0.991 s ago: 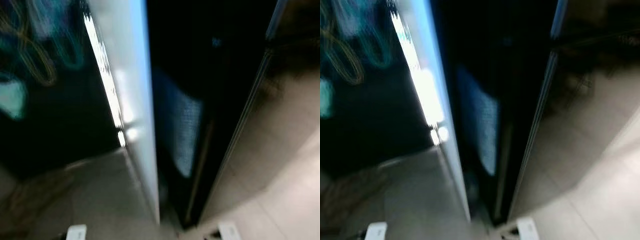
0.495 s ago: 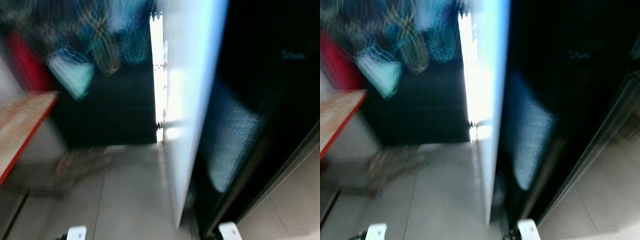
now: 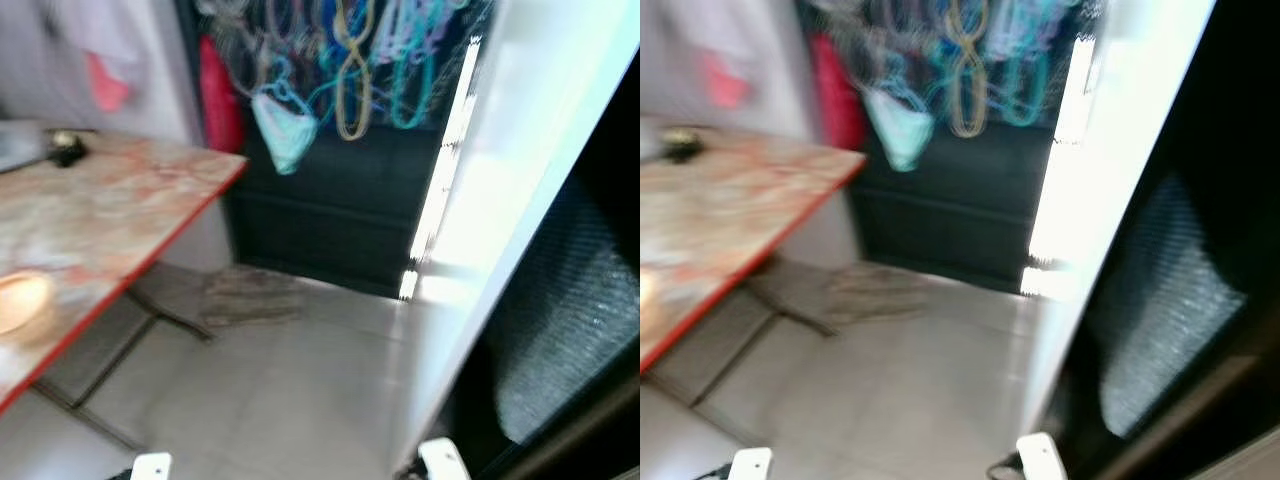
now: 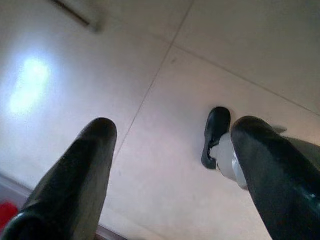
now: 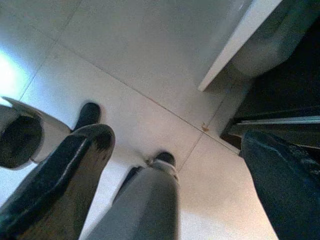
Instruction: Restocking fridge
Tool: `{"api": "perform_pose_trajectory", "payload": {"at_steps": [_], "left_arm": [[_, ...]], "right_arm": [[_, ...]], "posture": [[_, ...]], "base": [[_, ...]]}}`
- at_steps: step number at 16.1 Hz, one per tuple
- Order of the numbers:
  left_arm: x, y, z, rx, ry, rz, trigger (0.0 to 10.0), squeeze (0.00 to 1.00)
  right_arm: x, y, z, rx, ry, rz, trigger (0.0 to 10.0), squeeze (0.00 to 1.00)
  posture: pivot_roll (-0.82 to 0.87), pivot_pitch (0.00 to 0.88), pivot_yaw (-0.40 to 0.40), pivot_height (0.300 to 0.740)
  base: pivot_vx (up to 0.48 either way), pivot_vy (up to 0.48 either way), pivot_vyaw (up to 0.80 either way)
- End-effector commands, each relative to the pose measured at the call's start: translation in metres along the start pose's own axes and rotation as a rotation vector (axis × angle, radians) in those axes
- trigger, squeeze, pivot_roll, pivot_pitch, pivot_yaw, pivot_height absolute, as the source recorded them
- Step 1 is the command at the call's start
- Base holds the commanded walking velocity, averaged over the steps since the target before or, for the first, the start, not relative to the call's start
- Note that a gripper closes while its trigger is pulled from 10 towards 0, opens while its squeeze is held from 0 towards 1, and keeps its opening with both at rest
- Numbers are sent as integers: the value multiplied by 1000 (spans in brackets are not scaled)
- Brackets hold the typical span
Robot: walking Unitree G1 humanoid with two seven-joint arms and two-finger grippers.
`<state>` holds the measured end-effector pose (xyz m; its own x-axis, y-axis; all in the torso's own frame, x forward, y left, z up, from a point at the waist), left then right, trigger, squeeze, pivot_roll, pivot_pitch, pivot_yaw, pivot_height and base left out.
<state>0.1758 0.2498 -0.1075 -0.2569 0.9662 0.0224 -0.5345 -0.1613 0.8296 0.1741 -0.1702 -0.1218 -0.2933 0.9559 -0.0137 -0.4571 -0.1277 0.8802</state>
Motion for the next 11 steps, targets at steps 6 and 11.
{"api": "perform_pose_trajectory", "payload": {"at_steps": [6,11], "left_arm": [[5,1,-5,16,2,16,10000,0],[6,1,-5,9,18,28,10000,0]], "right_arm": [[2,-1,4,-11,15,16,10000,0],[2,-1,4,-10,20,19,10000,0]], "posture": [[-11,0,-29,740],[2,0,-33,740]], "base": [[0,0,800],[0,0,800]]}}
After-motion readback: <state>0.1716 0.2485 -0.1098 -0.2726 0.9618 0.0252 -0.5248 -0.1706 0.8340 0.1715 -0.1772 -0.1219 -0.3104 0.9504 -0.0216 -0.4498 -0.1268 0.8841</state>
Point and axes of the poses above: a point about 5 cm out from each wrist's last joint towards the gripper, its own y axis pointing back from the gripper into the wrist, its own z axis along the axis of the wrist's last joint, x = y × z, the point moved 3 cm from there along -y, pointing out of the wrist towards the gripper, and after that the axes turned 8 degrees about y, right-handed, at the moved point
